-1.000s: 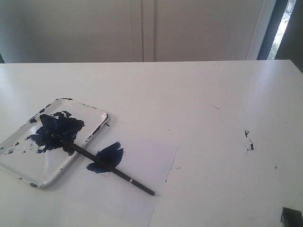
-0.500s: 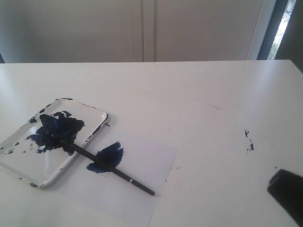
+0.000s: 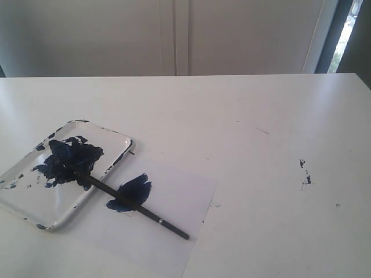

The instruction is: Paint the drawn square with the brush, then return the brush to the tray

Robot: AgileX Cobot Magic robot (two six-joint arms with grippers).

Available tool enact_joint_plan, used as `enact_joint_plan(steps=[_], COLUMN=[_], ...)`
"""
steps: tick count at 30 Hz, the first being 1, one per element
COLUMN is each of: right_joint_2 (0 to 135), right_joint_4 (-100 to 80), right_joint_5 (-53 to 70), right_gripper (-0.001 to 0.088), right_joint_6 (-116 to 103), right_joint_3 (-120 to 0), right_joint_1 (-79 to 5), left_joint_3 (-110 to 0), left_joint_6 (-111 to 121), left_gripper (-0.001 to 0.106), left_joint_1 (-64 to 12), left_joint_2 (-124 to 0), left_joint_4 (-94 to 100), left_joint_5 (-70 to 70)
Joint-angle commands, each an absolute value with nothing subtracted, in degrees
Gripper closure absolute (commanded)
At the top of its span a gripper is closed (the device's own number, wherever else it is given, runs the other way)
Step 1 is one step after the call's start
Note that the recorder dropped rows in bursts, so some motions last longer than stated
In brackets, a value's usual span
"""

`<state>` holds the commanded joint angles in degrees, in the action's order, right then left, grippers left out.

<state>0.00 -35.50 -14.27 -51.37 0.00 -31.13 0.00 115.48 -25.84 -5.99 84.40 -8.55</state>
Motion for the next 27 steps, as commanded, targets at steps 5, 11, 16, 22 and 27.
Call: enact_joint_plan(steps=[5, 11, 16, 22, 27], right_joint_2=[0.0, 0.0, 0.0, 0.0, 0.0], right_joint_4=[-35.5, -35.5, -35.5, -35.5, -35.5], right_joint_5=[-14.27, -14.27, -14.27, -14.27, -14.27], right_gripper=[0.0802, 0.0802, 0.0802, 0.0802, 0.0802], right_joint_6=[-51.37, -51.37, -51.37, -51.37, -51.37], right_joint_3=[0.0, 0.0, 0.0, 0.0, 0.0], right_joint_1=[-31.13, -31.13, -31.13, -31.13, -31.13], left_joint_3=[0.0, 0.0, 0.0, 0.0, 0.0], left_joint_6=[115.48, 115.48, 115.48, 115.48, 115.48], left_gripper=[0.105, 0.105, 0.105, 0.105, 0.105], left_joint_1=[-25.84, -25.84, -25.84, -25.84, -25.84], left_joint_2=[-1.91, 0.0, 0.0, 0.0, 0.0], left_joint_4=[84.4, 84.4, 84.4, 84.4, 84.4], left_joint_5=[-8.55, -8.55, -8.55, -8.55, -8.55])
